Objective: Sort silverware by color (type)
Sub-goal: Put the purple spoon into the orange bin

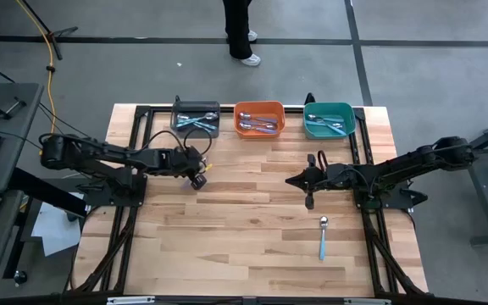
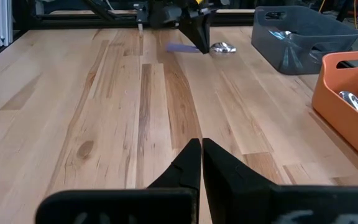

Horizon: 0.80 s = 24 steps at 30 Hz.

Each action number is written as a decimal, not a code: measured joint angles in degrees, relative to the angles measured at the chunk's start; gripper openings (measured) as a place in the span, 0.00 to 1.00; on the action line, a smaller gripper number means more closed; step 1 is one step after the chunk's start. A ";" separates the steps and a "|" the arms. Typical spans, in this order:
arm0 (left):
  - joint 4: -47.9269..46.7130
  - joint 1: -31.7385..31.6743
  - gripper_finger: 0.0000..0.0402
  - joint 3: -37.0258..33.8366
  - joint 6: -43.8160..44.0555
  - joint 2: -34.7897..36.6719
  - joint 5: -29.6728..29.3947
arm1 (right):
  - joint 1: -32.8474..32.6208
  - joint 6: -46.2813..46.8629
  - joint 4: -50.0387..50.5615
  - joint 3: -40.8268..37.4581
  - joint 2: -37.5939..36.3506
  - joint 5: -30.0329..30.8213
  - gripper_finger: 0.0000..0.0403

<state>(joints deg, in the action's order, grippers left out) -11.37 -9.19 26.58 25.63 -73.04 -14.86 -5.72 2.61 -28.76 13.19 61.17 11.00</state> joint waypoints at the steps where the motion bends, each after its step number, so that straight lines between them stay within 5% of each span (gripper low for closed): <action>1: 0.14 0.42 0.00 0.59 -0.04 0.22 -0.06 | 0.00 0.00 -0.01 0.00 0.00 0.00 0.00; 14: 1.11 1.16 0.00 10.17 -9.97 0.40 -4.20 | 0.06 -3.71 -0.69 0.00 0.00 0.02 0.00; 24: 0.97 -4.98 0.00 15.94 -21.34 0.40 -4.20 | 3.64 -7.72 -6.70 0.02 0.00 0.00 0.00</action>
<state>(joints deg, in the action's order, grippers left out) -10.39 -14.16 42.52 4.29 -72.64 -19.06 -2.08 -5.11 -35.46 13.21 61.17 11.01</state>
